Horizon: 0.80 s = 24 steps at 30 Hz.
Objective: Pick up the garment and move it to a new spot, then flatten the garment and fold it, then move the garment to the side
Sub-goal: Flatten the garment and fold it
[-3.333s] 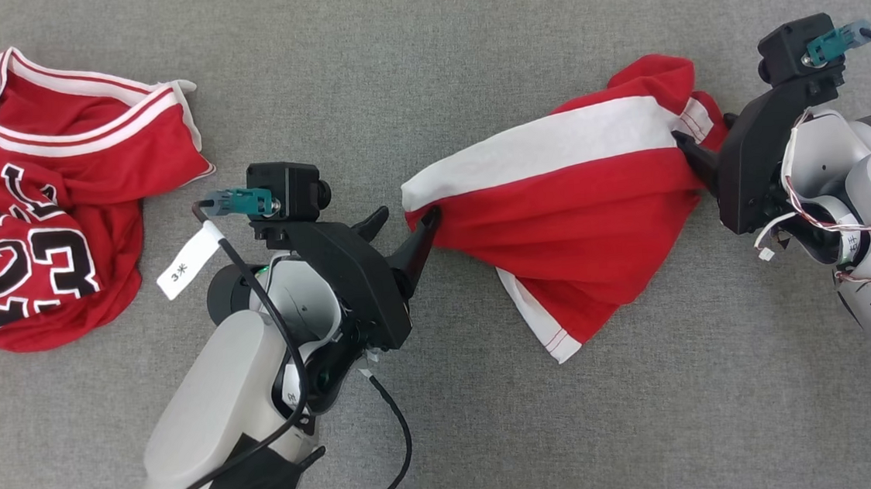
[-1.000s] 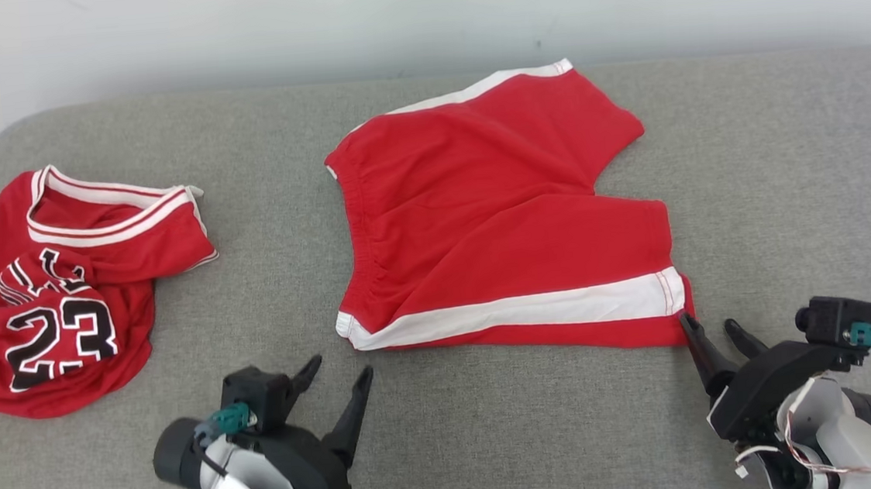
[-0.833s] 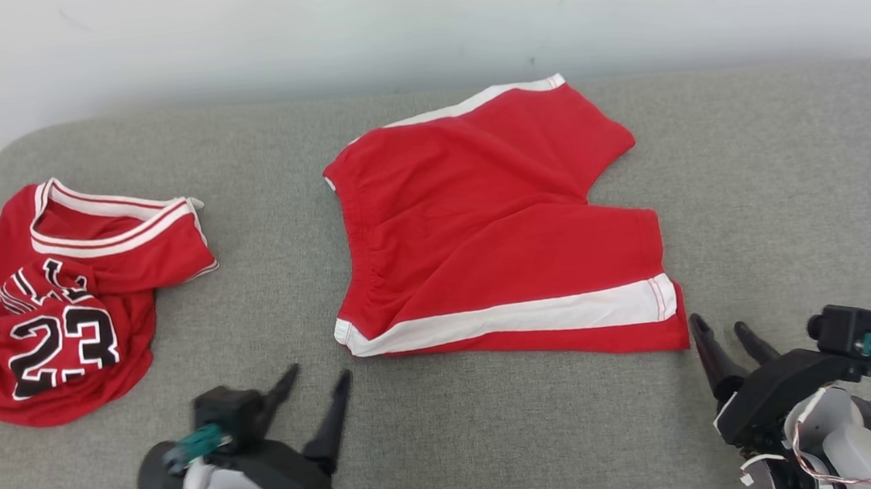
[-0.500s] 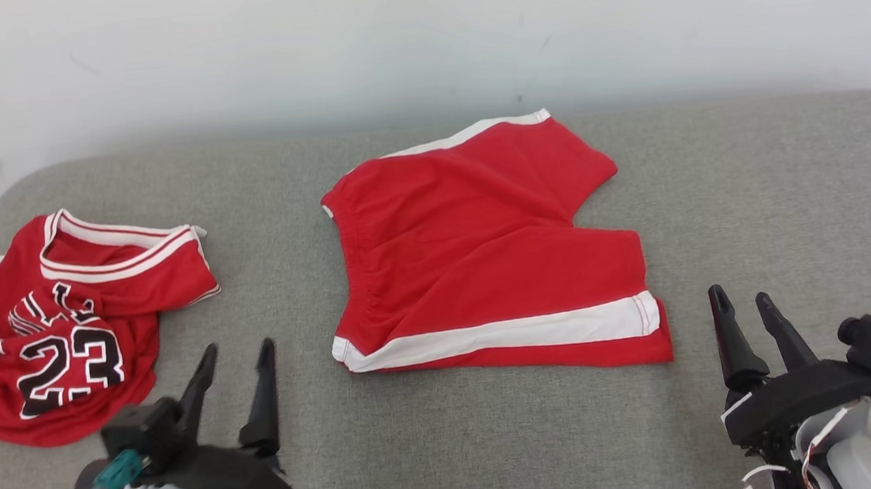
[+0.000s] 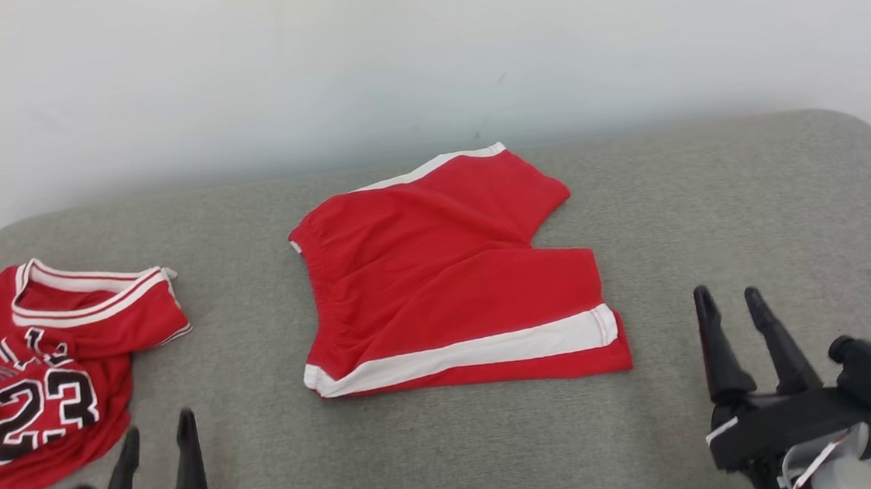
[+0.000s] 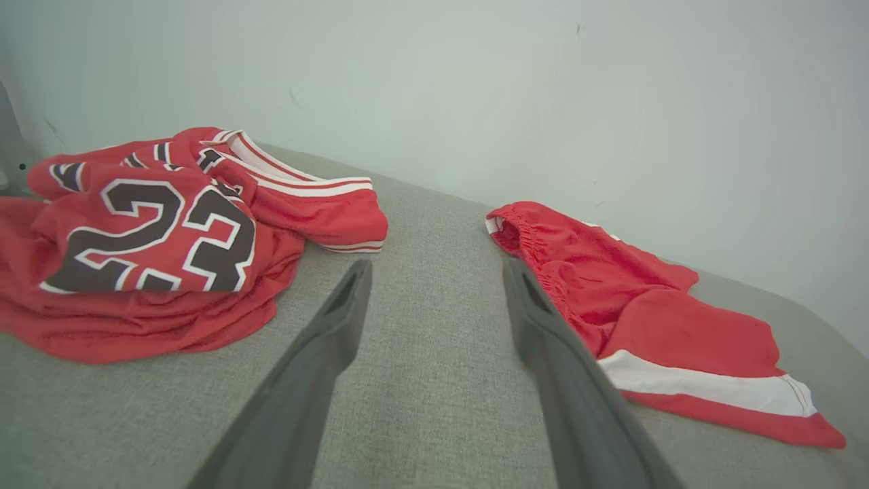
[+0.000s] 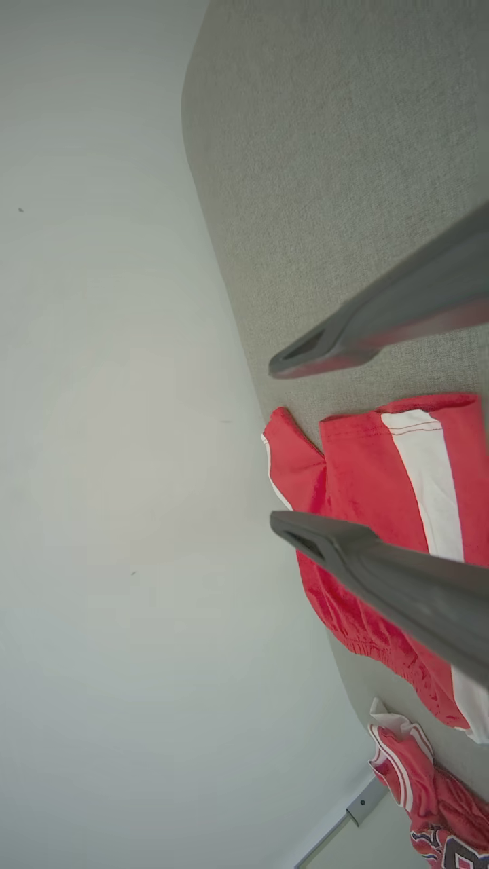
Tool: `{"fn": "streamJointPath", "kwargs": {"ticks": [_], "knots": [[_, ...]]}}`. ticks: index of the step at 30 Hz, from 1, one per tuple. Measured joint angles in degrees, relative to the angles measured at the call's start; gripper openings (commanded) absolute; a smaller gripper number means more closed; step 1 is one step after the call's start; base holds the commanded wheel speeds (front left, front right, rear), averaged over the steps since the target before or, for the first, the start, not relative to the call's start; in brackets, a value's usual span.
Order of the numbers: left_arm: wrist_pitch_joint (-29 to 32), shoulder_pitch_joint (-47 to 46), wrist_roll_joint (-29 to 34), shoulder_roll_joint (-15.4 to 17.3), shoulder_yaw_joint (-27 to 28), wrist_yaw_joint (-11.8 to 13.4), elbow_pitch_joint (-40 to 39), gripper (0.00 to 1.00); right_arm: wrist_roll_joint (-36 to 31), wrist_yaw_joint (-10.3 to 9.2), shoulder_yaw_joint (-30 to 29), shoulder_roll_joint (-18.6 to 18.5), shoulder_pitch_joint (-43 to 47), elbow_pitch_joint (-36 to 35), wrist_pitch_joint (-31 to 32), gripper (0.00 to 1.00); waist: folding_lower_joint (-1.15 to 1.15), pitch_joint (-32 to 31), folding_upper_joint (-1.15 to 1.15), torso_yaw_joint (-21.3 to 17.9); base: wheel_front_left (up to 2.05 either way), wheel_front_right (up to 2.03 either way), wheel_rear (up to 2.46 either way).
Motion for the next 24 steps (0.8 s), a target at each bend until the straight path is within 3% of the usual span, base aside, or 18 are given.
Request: {"fn": "streamJointPath", "kwargs": {"ticks": [8,24], "knots": [[3.6,6.2,0.5,2.7,-1.0,0.0,-2.8,1.00,-0.9,0.00,1.0,0.2,2.6,-1.3,0.0,1.00,0.00,-0.1,0.00,-2.7,0.00,0.00,0.00],[8.4,6.2,1.0,2.0,-0.9,0.1,-8.6,1.00,-1.0,-0.10,0.4,0.0,3.6,-1.8,0.0,1.00,0.01,1.4,0.00,-3.6,0.00,0.00,0.00]]}}
